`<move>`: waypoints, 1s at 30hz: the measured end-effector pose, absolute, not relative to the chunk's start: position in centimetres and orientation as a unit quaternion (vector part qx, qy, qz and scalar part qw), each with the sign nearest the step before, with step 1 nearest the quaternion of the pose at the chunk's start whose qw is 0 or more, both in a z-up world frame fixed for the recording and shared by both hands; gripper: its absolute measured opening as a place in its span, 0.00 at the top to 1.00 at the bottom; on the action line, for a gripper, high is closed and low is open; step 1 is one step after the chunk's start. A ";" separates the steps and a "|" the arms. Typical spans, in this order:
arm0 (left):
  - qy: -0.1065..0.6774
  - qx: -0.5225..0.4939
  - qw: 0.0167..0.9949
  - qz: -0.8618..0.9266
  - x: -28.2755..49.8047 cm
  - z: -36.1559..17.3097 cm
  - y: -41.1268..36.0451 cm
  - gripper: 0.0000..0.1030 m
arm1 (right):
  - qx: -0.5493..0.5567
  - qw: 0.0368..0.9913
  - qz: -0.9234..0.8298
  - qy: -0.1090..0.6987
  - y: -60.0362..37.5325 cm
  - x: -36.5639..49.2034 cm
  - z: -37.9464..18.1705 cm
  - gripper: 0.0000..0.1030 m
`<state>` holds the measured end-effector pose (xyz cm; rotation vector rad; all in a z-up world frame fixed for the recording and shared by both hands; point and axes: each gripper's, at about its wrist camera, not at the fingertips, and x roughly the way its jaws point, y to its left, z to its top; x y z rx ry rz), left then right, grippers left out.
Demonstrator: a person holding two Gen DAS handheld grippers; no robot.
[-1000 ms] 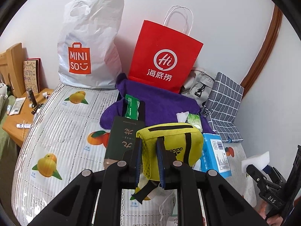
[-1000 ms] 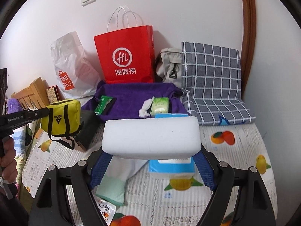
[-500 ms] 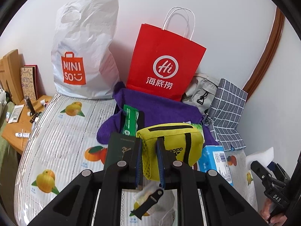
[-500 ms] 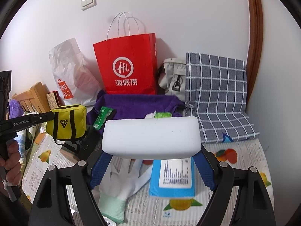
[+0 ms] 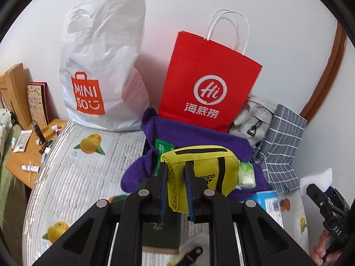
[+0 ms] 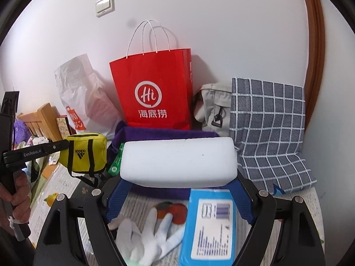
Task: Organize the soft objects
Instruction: 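Carry the yellow pouch in the left gripper and sponge in the right over the purple towel, then open the right gripper to drop the sponge on the towel while the left releases the pouch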
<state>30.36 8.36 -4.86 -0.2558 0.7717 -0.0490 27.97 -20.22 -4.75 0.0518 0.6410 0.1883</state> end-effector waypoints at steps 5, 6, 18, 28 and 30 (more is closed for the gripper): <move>0.373 -0.108 0.921 -0.018 32.2 -4.3 8.0 0.85 | 0.018 0.946 0.096 0.308 -19.7 30.7 -4.3 0.20; 0.373 -0.106 0.922 -0.017 32.5 -4.3 7.9 0.85 | 0.017 0.946 0.097 0.308 -19.6 31.1 -4.2 0.20; 0.381 -0.114 0.917 -0.019 37.5 -5.4 6.5 0.85 | 0.004 0.947 0.122 0.296 -18.2 36.4 -3.7 0.20; 0.397 -0.133 0.907 -0.048 41.6 -7.6 5.2 0.86 | 0.011 0.928 0.134 0.346 -18.8 40.6 -7.9 0.20; 0.403 -0.122 0.906 -0.048 41.8 -8.1 5.0 0.86 | 0.039 0.917 0.154 0.367 -19.2 41.5 -9.1 0.20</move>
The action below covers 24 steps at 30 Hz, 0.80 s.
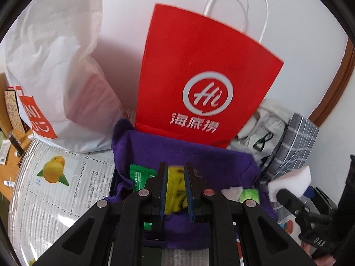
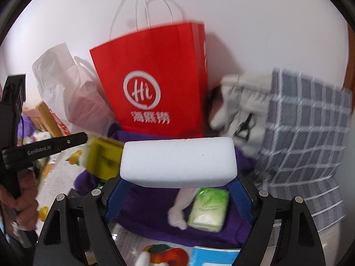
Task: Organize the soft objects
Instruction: 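Open the right gripper to drop the sponge on the towel while the left releases the pouch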
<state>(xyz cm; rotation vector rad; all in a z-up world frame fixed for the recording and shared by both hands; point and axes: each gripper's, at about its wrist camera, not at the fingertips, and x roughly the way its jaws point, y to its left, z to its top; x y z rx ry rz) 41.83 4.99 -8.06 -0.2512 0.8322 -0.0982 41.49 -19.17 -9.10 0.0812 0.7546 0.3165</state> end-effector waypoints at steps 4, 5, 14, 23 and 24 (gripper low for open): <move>0.413 -0.131 0.900 -0.051 42.4 -9.1 5.4 0.86 | 0.054 0.907 0.156 0.387 -19.1 42.6 -10.8 0.20; 0.413 -0.132 0.900 -0.053 42.5 -9.2 5.4 0.86 | 0.048 0.907 0.150 0.391 -18.9 42.9 -11.3 0.20; 0.421 -0.134 0.896 -0.050 43.0 -9.9 5.9 0.86 | 0.029 0.903 0.139 0.405 -18.3 43.4 -12.9 0.20; 0.429 -0.135 0.892 -0.046 43.1 -10.2 6.5 0.86 | 0.004 0.886 0.140 0.441 -17.3 44.3 -14.7 0.20; 0.429 -0.137 0.892 -0.046 43.1 -10.2 6.5 0.86 | 0.000 0.883 0.141 0.448 -17.2 44.4 -15.0 0.20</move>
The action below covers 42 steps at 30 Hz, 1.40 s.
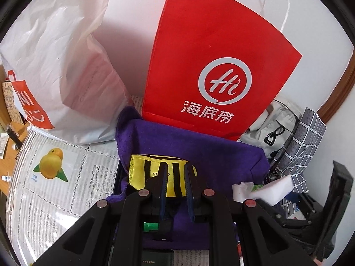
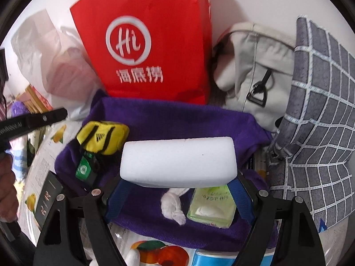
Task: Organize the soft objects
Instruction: 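Open the right gripper to drop the sponge on the towel while the left releases the pouch, then move the right gripper to the white snack packet while the left reaches the black strap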
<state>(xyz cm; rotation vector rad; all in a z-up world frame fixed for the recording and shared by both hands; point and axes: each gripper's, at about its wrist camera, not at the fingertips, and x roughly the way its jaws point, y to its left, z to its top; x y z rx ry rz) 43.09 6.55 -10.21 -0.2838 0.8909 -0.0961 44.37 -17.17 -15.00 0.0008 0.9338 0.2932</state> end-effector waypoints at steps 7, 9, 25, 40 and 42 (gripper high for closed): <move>0.434 -0.136 0.889 -0.045 43.2 -10.4 6.5 0.86 | -0.018 0.867 0.156 0.472 -15.9 44.6 -16.2 0.20; 0.435 -0.134 0.889 -0.047 43.2 -10.4 6.5 0.86 | -0.021 0.865 0.157 0.476 -15.6 44.7 -16.4 0.19; 0.436 -0.125 0.890 -0.056 42.8 -9.9 6.0 0.85 | -0.027 0.888 0.124 0.443 -16.0 43.5 -14.3 0.07; 0.406 -0.088 0.907 -0.069 39.0 -7.4 3.7 0.58 | 0.019 0.907 0.125 0.401 -18.3 35.7 -10.4 0.07; 0.403 -0.072 0.909 -0.073 37.6 -7.4 3.1 0.58 | 0.025 0.905 0.130 0.405 -18.3 33.9 -10.7 0.07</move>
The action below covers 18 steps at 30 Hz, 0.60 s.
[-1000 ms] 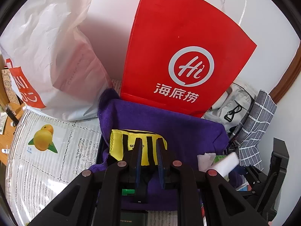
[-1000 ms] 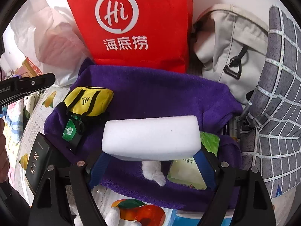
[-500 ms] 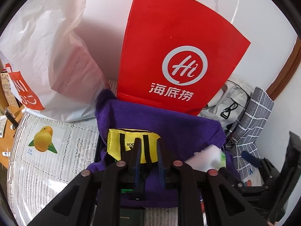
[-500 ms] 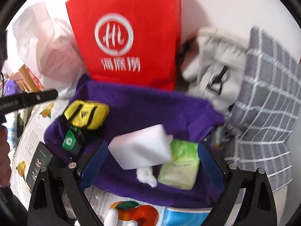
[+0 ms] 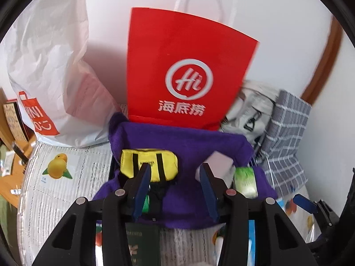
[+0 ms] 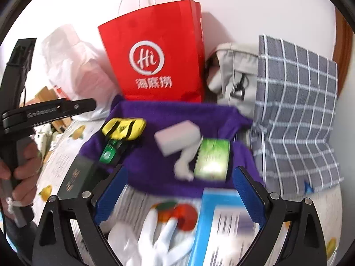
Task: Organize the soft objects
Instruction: 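Move the right gripper to the white snack packet while the left reaches the black strap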
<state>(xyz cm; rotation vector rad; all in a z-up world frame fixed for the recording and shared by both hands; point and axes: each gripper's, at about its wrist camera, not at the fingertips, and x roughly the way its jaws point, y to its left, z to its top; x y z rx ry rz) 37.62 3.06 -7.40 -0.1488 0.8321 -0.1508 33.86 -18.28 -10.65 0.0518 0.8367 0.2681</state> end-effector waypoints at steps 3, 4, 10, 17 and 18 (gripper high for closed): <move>0.400 -0.057 0.911 -0.079 35.4 -7.0 2.7 0.58 | 0.026 0.902 0.128 0.411 -18.2 31.2 -11.2 0.10; 0.398 -0.052 0.913 -0.078 34.4 -6.8 2.7 0.58 | 0.027 0.901 0.131 0.412 -18.2 30.1 -11.3 0.12; 0.400 -0.051 0.912 -0.082 29.8 -6.4 3.7 0.57 | 0.042 0.894 0.151 0.420 -17.7 24.4 -12.3 0.20; 0.430 -0.068 0.897 -0.082 24.5 -8.1 5.3 0.57 | 0.048 0.882 0.162 0.441 -16.6 18.2 -14.3 0.26; 0.433 -0.072 0.895 -0.077 23.7 -8.5 5.6 0.57 | 0.043 0.877 0.165 0.449 -16.2 17.1 -15.1 0.26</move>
